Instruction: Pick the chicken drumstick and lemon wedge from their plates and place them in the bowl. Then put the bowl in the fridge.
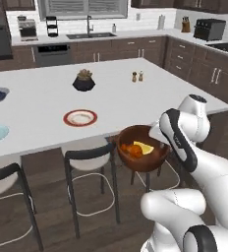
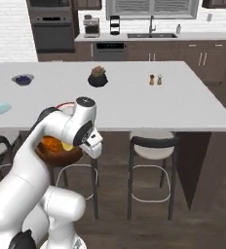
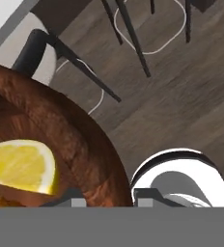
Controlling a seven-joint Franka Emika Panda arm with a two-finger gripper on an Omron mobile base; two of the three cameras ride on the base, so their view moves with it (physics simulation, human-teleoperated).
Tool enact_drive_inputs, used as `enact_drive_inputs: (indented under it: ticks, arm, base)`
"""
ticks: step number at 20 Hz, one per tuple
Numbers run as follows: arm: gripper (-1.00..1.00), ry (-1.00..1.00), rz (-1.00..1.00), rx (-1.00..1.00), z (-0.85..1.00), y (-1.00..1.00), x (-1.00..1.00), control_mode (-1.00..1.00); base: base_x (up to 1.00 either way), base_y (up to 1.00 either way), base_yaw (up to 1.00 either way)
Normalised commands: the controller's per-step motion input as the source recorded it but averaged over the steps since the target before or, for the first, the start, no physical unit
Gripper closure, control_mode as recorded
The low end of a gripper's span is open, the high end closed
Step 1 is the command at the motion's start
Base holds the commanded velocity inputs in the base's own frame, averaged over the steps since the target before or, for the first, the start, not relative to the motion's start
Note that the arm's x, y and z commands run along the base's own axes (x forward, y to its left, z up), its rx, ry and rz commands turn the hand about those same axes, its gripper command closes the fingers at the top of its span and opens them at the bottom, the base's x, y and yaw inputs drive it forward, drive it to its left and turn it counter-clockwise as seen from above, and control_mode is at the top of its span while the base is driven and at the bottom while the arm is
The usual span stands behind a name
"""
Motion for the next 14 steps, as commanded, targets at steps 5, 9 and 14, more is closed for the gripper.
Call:
enact_drive_inputs:
  ticks: [5, 9, 14]
  arm:
    - [1.00, 0.00, 0.00, 0.00, 0.00, 0.00, 0.00, 1.00]
    - [1.00, 0.00, 0.00, 0.00, 0.00, 0.00, 0.00, 1.00]
    - [1.00, 0.00, 0.00, 0.00, 0.00, 0.00, 0.00, 1.00]
  base:
    - [0.00, -0.02, -0.77]
    - [0.05, 0.00, -0.83]
    - [0.06, 0.00, -0.84]
